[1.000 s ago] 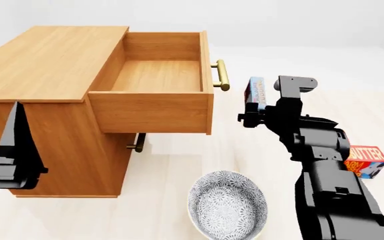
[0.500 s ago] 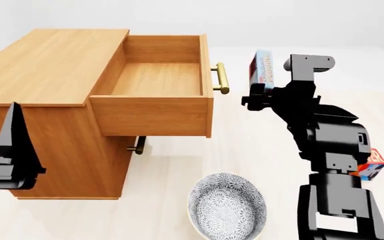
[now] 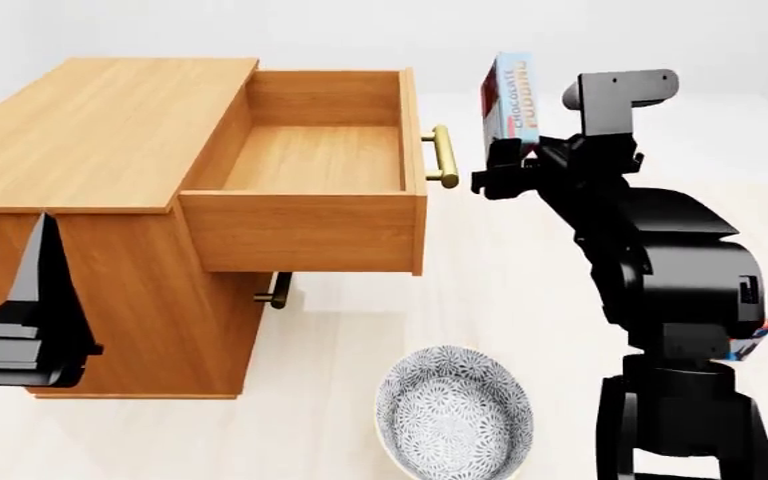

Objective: Put the chocolate pudding in the top drawer of the cabinet and close it.

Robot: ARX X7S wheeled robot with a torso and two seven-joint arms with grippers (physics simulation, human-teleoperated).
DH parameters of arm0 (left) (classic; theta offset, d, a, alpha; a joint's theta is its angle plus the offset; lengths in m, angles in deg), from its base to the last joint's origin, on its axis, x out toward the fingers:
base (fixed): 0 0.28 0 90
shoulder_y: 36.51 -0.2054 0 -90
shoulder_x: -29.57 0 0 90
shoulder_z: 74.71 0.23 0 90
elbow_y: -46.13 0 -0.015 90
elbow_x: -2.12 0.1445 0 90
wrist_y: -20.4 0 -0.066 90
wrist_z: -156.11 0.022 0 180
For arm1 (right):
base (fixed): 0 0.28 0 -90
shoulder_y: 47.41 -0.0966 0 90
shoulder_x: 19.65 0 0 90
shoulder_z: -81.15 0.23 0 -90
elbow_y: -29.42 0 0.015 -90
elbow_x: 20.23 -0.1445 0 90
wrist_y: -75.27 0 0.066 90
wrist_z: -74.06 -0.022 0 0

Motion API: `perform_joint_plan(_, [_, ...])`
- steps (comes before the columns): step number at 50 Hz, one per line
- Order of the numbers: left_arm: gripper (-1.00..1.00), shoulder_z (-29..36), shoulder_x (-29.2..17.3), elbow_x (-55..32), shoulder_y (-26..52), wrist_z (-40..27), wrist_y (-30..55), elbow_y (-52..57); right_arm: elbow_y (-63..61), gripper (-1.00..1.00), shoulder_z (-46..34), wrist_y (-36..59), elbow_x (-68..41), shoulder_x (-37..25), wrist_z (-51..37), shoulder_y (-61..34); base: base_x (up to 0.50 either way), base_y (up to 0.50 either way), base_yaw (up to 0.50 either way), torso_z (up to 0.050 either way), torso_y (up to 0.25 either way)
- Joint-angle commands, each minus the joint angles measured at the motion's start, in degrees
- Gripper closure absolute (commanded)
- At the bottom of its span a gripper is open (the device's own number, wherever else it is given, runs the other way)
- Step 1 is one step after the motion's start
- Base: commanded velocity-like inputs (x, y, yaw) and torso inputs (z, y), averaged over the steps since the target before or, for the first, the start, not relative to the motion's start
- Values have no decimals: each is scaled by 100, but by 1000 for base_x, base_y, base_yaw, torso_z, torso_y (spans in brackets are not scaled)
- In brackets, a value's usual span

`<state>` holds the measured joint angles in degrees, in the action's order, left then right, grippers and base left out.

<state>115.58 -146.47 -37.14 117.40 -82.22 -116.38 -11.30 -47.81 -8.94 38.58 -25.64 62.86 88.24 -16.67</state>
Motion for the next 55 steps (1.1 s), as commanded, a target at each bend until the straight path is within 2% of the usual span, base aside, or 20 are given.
perform_joint_plan(1, [-100, 31, 9, 216, -94, -126, -132, -92, -830, 100, -204, 370, -79, 66, 89, -41, 0, 0, 0, 0, 0])
perform_joint_plan(11, [-100, 72, -291, 551, -176, -257, -303, 65, -1076, 100, -581, 909, -279, 157, 335, -479, 0, 0, 0, 0, 0])
perform_joint_plan(18, [-100, 70, -179, 509, -187, -200, -285, -102, -629, 100, -873, 1020, -402, 285, 546, -1012, 0, 0, 0, 0, 0])
perform_joint_plan(26, [-100, 100, 109, 372, -270, -183, -527, -591, 531, 100, -1140, 560, -452, 511, 683, -1505, 0, 0, 0, 0, 0])
perform_joint_plan(33, [-100, 110, 306, 286, -348, -186, -724, -974, 2048, 100, -1323, -120, -605, 700, 810, -2199, 0, 0, 0, 0, 0])
perform_joint_plan(36, [-100, 99, 364, 222, -350, -160, -732, -1063, 2837, 100, -1657, -521, -977, 736, 753, -2561, 0, 0, 0, 0, 0])
perform_joint_plan(40, [-100, 104, 459, 164, -386, -142, -758, -1193, 4027, 100, -2564, -1222, -1942, 744, 599, -3064, 0, 0, 0, 0, 0])
perform_joint_plan(45, [-100, 114, 510, 113, -452, -140, -851, -1339, 5244, 100, -4755, -2114, -4165, 748, 417, -3613, 0, 0, 0, 0, 0])
perform_joint_plan(50, [-100, 106, 570, 53, -490, -138, -876, -1420, 5530, 100, -6681, -2564, -6092, 748, 288, -3801, 0, 0, 0, 0, 0])
perform_joint_plan(55, [-100, 88, 599, 6, -501, -133, -845, -1431, 5510, 100, -7928, -2780, -7239, 749, 176, -3861, 0, 0, 0, 0, 0])
